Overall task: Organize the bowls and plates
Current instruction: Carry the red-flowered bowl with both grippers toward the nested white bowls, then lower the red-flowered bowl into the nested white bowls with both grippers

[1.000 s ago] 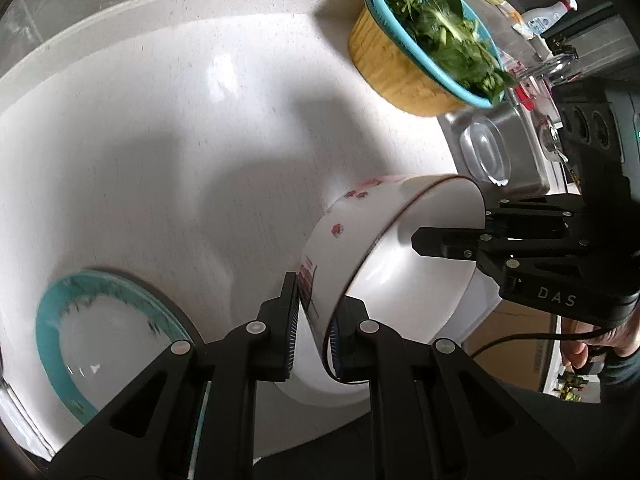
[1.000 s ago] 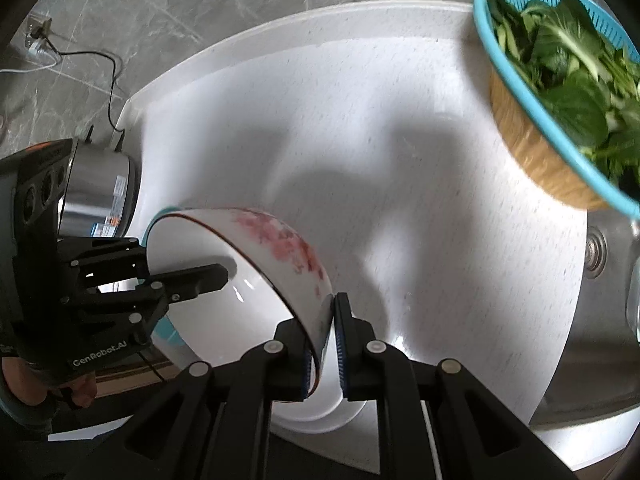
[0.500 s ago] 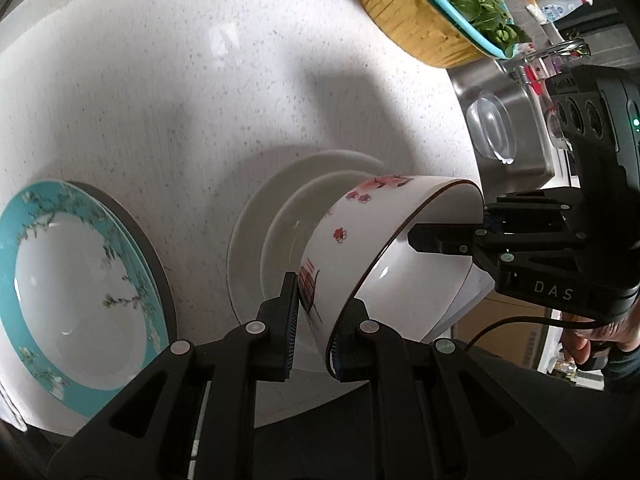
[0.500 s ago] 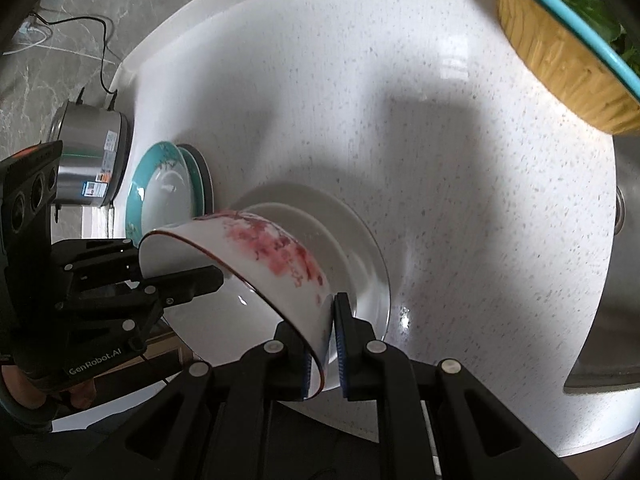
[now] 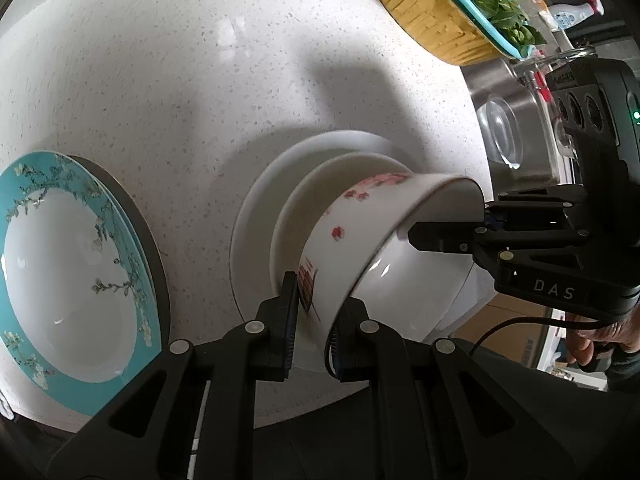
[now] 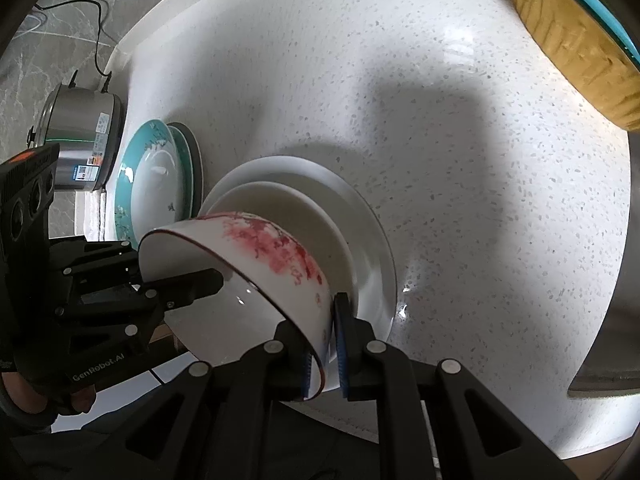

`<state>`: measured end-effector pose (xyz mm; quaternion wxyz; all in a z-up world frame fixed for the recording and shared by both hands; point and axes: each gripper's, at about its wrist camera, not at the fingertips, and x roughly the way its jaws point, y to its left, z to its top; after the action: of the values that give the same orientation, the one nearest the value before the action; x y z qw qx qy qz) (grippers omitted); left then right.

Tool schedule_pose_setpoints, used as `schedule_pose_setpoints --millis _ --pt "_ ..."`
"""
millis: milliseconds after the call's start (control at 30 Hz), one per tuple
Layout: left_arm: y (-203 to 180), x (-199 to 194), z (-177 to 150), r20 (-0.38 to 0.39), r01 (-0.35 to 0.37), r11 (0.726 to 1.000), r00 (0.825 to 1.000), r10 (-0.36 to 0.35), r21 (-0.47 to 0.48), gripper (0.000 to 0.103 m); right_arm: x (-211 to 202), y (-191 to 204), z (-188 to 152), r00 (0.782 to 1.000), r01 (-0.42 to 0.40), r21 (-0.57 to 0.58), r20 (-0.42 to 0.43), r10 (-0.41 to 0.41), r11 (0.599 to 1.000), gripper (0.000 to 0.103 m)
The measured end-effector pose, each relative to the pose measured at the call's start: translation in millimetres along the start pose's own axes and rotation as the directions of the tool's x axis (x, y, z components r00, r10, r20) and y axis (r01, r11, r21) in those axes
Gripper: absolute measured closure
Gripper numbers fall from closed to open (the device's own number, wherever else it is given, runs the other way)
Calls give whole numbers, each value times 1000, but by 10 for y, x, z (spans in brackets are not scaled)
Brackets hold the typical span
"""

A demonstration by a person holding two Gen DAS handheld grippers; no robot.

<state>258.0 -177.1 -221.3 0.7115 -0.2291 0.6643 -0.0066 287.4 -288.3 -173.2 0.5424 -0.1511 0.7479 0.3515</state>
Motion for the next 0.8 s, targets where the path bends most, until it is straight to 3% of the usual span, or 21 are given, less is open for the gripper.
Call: schedule_pose_setpoints --millis 167,233,500,800 --pt "-56 -27 27 43 -37 999 998 36 14 91 23 46 36 1000 31 -26 4 -31 999 91" --pt "-85 -40 20 67 -53 998 996 51 32 85 25 72 33 999 47 -39 10 -47 998 92" --pt "-260 -41 -57 185 -40 995 983 23 89 45 38 114 32 996 80 -55 39 -78 995 92" --pt "-151 -61 -119 246 37 999 968 -42 23 43 53 -63 27 999 -30 35 14 29 999 92"
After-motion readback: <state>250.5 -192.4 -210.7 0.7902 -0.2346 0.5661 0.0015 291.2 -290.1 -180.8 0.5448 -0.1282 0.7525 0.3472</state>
